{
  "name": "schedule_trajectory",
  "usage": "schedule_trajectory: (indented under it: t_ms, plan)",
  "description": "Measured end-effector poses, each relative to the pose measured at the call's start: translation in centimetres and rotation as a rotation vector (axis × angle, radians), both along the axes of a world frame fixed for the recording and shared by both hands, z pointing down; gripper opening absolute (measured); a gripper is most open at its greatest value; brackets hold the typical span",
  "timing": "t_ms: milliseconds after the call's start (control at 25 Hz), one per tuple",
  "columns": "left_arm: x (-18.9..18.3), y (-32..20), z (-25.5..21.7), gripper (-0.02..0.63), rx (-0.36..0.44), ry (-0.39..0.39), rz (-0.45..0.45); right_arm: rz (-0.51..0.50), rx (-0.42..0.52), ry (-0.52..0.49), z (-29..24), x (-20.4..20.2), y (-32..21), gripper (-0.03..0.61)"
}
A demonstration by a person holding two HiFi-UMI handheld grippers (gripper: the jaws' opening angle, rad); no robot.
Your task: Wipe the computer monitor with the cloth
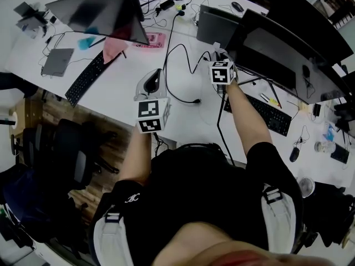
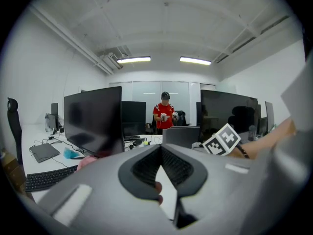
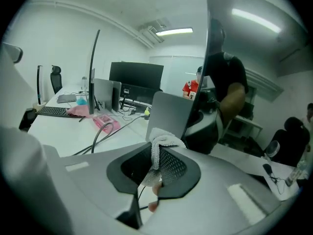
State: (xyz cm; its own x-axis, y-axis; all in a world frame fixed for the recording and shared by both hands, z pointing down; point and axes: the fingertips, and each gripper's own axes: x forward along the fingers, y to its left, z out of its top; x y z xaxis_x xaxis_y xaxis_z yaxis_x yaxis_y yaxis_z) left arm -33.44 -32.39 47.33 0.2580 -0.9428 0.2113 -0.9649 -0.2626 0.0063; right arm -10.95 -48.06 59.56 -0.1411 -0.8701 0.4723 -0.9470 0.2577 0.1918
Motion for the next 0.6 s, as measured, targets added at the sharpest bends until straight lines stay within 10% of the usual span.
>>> schedule_trajectory:
  t_ms: [600]
  plan:
    - [0.8,-0.2,-2.5,0.049,0.085,0.024,0.02,0.024,0.261,-0.026,-13.1,0.1,-0.2,0.025]
